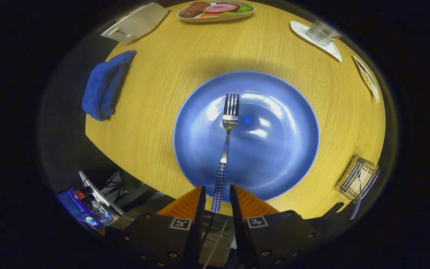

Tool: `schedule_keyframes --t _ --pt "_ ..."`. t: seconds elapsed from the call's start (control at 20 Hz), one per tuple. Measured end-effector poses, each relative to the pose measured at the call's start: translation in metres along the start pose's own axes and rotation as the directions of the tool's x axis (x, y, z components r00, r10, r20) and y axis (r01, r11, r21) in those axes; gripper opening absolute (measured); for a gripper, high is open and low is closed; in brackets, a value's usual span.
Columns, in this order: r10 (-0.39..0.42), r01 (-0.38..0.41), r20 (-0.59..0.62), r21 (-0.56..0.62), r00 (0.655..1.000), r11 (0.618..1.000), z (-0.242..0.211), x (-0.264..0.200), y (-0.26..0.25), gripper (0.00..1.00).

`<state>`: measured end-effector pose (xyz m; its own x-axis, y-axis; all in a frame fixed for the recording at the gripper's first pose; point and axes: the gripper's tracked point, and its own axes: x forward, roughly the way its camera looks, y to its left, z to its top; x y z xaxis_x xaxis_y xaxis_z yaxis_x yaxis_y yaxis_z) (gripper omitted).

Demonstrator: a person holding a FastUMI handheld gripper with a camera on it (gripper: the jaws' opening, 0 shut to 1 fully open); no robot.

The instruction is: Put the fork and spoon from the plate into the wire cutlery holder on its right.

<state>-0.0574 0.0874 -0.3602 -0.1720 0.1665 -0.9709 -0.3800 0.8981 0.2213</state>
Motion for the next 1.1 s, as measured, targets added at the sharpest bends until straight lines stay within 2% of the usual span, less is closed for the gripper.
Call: schedule_keyframes --t 0.55,0.6,0.8,0.95,1.1 --pt "-0.026 0.025 -0.044 -0.021 0.999 0.999 0.004 0.035 -0.002 0.39" --pt "-0.033 0.032 -0.060 -0.029 0.998 0.999 0.002 0.031 -0.004 0.08" --pt "-0.024 0.020 -0.069 -0.061 0.997 0.998 0.000 0.027 -0.008 0.08" --pt "0.025 -0.029 -0.083 -0.049 0.996 0.998 -0.003 0.015 -0.003 0.08" --pt "0.016 -0.021 -0.079 -0.055 0.997 0.998 -0.007 -0.001 -0.014 0.08"
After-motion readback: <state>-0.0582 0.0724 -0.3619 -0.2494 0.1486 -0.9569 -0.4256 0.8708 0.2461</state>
